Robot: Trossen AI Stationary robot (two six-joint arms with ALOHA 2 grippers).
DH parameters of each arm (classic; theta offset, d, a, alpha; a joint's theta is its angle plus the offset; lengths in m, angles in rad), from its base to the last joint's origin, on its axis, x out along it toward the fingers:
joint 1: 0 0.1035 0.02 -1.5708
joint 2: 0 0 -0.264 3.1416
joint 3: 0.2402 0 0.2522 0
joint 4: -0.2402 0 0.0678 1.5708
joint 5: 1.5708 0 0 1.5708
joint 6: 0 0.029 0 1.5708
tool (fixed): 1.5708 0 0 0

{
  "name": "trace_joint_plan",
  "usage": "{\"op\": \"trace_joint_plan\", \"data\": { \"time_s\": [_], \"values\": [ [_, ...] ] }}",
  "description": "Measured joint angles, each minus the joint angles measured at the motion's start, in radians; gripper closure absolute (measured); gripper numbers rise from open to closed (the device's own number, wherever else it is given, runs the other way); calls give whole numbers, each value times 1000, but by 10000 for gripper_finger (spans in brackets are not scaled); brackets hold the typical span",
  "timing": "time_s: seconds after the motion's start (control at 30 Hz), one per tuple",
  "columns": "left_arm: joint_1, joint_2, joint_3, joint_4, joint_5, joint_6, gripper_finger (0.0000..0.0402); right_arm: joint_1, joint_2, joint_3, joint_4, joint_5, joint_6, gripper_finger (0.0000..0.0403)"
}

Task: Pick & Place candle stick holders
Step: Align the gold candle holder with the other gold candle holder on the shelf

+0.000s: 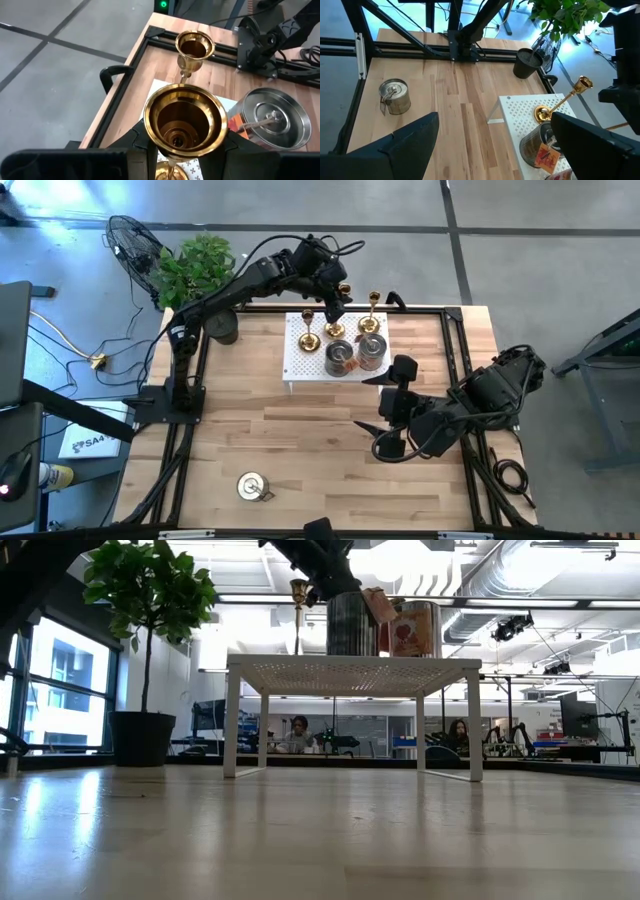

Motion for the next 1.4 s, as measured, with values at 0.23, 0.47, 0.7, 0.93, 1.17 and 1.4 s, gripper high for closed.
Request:
{"op": "trace_joint_plan", "data": {
  "time_s": [0.23, 0.47, 0.7, 0.93, 1.17, 1.4],
  "values": [
    [0, -4, 2, -79, 1, -5, 310, 0, 0, 0, 0, 0, -1, 24],
    [-2, -14, 0, -86, 14, -5, 308, 0, 0, 0, 1, 0, -4, 24],
    [-15, -37, -9, -126, 23, -15, 234, 0, 0, 0, 8, -6, -4, 24],
    [-23, -50, -6, -137, 3, -14, 223, 0, 0, 0, 9, -8, -3, 24],
    [-29, -51, -6, -136, 2, -14, 221, 0, 0, 0, 12, -11, -1, 24],
    [-28, -56, -5, -136, -14, -14, 220, 0, 0, 0, 10, -12, 18, 24]
  ]
}}
